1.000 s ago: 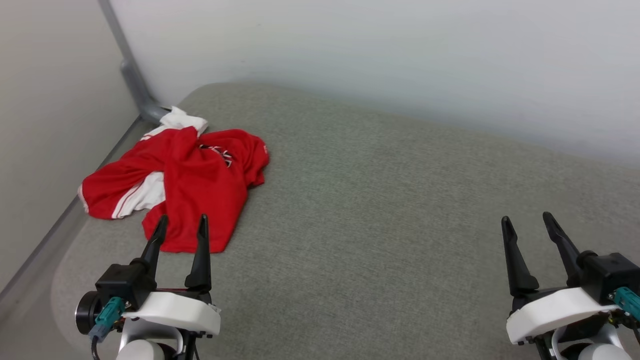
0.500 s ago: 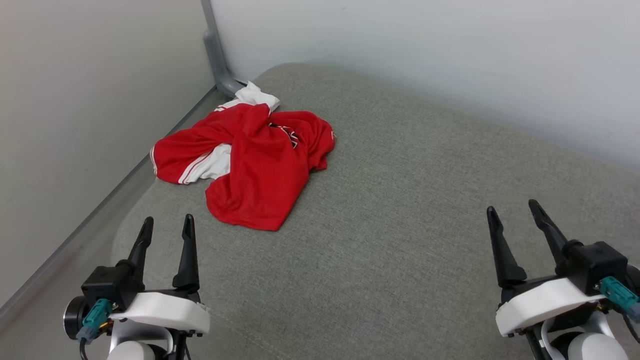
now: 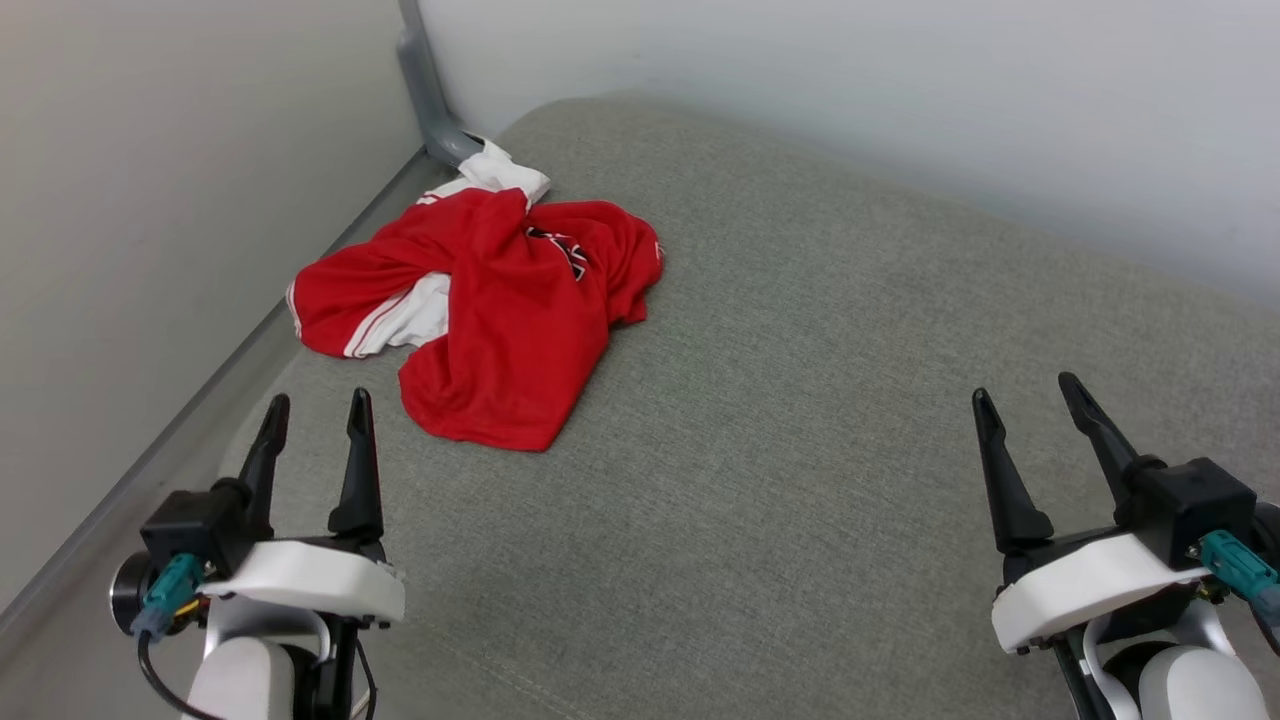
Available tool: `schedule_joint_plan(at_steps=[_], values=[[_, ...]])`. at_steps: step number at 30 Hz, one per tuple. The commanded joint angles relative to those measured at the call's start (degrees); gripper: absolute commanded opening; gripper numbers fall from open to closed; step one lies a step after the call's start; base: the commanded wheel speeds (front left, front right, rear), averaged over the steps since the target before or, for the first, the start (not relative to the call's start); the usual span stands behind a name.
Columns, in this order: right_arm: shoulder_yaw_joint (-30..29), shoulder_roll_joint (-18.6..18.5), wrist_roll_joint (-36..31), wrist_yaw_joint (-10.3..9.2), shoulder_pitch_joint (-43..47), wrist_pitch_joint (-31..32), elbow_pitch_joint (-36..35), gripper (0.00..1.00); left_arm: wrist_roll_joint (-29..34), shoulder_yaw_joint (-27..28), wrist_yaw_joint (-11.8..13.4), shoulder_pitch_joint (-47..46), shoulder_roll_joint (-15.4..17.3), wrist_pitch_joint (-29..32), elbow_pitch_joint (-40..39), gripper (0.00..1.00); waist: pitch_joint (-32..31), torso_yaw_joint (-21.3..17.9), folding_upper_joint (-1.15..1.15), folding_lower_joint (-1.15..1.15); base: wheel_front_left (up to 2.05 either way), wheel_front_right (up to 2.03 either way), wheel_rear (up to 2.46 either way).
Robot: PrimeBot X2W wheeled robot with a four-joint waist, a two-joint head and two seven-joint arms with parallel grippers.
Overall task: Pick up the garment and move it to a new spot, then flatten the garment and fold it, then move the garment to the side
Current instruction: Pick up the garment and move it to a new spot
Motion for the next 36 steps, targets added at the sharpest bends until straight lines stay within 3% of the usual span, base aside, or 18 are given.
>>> schedule_joint_plan(at_steps=[1, 8, 14, 21, 25, 36], values=[[-0.15, 0.03, -1.06, -0.04, -0.92, 0.56, -0.86, 1.0, -0.63, -0.38, -0.1, -2.44, 0.75, -0.15, 1.02, 1.0, 1.53, -1.29, 0.0, 0.0, 0.0, 0.0, 0.0], [0.05, 0.03, -3.73, -0.04, -3.91, 3.16, -3.69, 1.0, -5.53, -0.59, -0.18, -13.77, 5.51, 2.35, 6.62, 1.0, 7.2, -5.45, 0.0, 0.0, 0.0, 0.0, 0.0], [0.28, 0.03, -4.75, -0.04, -6.85, 4.29, -5.66, 1.0, -12.61, -3.52, -0.19, -23.84, 12.71, 8.32, 10.58, 1.0, 13.13, -9.94, 0.0, 0.0, 0.0, 0.0, 0.0], [0.68, 0.03, -5.36, -0.04, -9.99, 4.27, -6.6, 1.0, -22.91, -9.38, -0.14, -33.08, 23.56, 19.67, 16.53, 1.0, 19.49, -14.4, 0.0, 0.0, 0.0, 0.0, 0.0], [0.86, 0.03, -5.51, -0.04, -11.21, 3.84, -6.49, 1.0, -28.72, -13.12, -0.14, -36.15, 27.82, 28.26, 20.6, 1.0, 21.93, -16.02, 0.0, 0.0, 0.0, 0.0, 0.0], [2.15, 0.02, -4.8, -0.04, -13.65, 2.94, -5.62, 1.0, -38.18, -19.66, -0.15, -39.51, 31.82, 43.13, 29.82, 1.0, 25.66, -19.0, 0.0, 0.0, 0.0, 0.0, 0.0]])
